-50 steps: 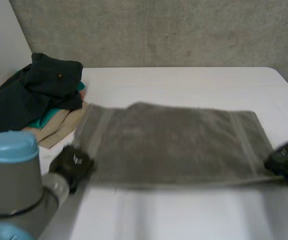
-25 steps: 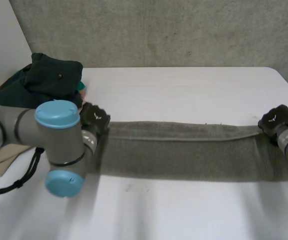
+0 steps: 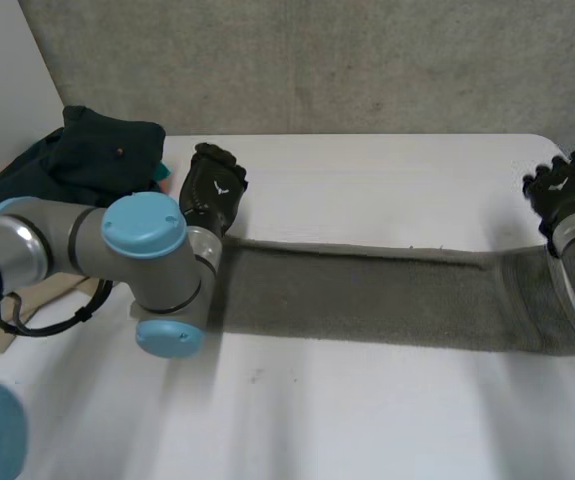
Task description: Fold the laundry.
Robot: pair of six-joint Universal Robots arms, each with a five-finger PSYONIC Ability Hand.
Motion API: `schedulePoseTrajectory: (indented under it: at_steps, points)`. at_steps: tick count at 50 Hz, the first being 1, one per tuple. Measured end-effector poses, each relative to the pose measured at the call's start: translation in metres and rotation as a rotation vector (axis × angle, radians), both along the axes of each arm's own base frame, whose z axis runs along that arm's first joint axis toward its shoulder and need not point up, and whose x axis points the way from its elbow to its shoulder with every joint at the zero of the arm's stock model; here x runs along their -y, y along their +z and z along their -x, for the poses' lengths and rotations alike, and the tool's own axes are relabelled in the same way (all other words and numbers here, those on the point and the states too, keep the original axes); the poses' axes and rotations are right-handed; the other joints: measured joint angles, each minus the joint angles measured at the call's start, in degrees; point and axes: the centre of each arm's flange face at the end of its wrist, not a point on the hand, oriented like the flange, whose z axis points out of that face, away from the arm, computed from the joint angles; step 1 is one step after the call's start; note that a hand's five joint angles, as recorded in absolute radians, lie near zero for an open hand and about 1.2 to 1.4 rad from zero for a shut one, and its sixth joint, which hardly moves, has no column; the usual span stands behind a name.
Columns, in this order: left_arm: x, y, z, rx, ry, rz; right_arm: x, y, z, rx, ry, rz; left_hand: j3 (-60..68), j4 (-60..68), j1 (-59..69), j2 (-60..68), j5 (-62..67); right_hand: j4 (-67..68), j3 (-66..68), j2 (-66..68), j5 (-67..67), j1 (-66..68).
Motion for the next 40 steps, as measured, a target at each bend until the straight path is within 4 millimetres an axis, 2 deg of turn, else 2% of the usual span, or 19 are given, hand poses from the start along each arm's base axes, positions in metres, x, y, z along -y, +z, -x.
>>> schedulePoseTrajectory:
  at_steps: [4,8,11,14,15,19,23,25,27,28,29,30,31,34,38,40]
  points:
    - [-0.022,0.02,-0.008,-0.029,-0.013,-0.007,-0.025,0.031,0.007,0.094,0.042,0.01,0.0,0.0,0.0,0.0,0.0,0.0,0.0,0.0,0.0,0.0]
    - [-0.04,0.03,-0.019,-0.065,-0.017,-0.035,-0.046,0.035,0.022,0.134,0.06,-0.064,0.0,0.0,0.0,0.0,0.0,0.0,0.0,0.0,0.0,0.0]
    - [-0.055,0.032,-0.029,-0.104,-0.017,-0.076,-0.065,0.023,0.037,0.173,0.055,-0.194,0.0,0.0,0.0,0.0,0.0,0.0,0.0,0.0,0.0,0.0]
    - [-0.061,0.031,-0.033,-0.12,-0.017,-0.098,-0.069,0.019,0.04,0.181,0.053,-0.22,0.0,0.0,0.0,0.0,0.0,0.01,0.0,0.01,0.0,0.0]
    - [-0.068,0.028,-0.037,-0.139,-0.016,-0.129,-0.083,0.003,0.046,0.215,0.047,-0.323,0.0,0.0,0.0,0.0,0.0,0.01,0.01,0.1,0.0,0.0]
    - [-0.076,0.022,-0.043,-0.152,-0.014,-0.167,-0.091,-0.014,0.05,0.235,0.042,-0.37,0.0,0.0,0.0,0.0,0.0,3.74,3.75,4.05,3.92,2.54]
    - [-0.081,0.016,-0.046,-0.15,-0.012,-0.19,-0.091,-0.029,0.054,0.237,0.037,-0.369,0.0,0.0,0.0,0.0,0.0,11.73,11.71,11.83,11.96,10.95]
    - [-0.082,0.013,-0.046,-0.147,-0.012,-0.199,-0.086,-0.043,0.057,0.237,0.032,-0.37,0.0,0.0,0.0,0.0,0.0,19.73,19.69,19.97,19.81,18.82]
    - [-0.082,0.011,-0.046,-0.143,-0.013,-0.204,-0.082,-0.052,0.059,0.237,0.026,-0.376,0.0,0.0,0.0,0.0,0.0,29.59,29.54,31.17,29.44,29.9]
    - [-0.083,0.01,-0.046,-0.142,-0.015,-0.205,-0.079,-0.058,0.061,0.236,0.021,-0.382,0.0,0.0,0.0,0.0,0.0,41.55,41.5,42.45,41.21,41.83]
    - [-0.083,0.01,-0.046,-0.142,-0.015,-0.206,-0.078,-0.06,0.061,0.235,0.018,-0.383,0.0,0.0,0.0,0.0,0.0,44.56,44.41,45.47,44.15,44.57]
    - [-0.083,0.01,-0.046,-0.141,-0.017,-0.206,-0.073,-0.066,0.065,0.229,0.0,-0.384,0.0,0.0,0.0,0.0,0.0,52.94,52.76,53.72,52.05,49.69]
    - [-0.083,0.01,-0.046,-0.141,-0.018,-0.206,-0.071,-0.068,0.067,0.224,-0.012,-0.38,0.0,0.0,0.0,0.0,0.0,54.83,54.57,55.19,53.13,49.69]
    - [-0.084,0.013,-0.046,-0.145,-0.021,-0.199,-0.061,-0.068,0.08,0.194,-0.068,-0.336,0.0,0.0,0.0,0.0,0.0,56.24,55.79,55.48,53.23,49.69]
    - [-0.087,0.026,-0.047,-0.162,-0.029,-0.172,-0.049,-0.049,0.1,0.108,-0.136,-0.2,0.0,0.0,0.0,0.0,0.0,56.46,55.89,55.48,53.23,49.69]
    - [-0.088,0.03,-0.047,-0.167,-0.031,-0.164,-0.049,-0.048,0.101,0.102,-0.139,-0.193,0.0,0.0,0.0,0.0,0.0,56.47,55.88,55.48,53.23,49.69]
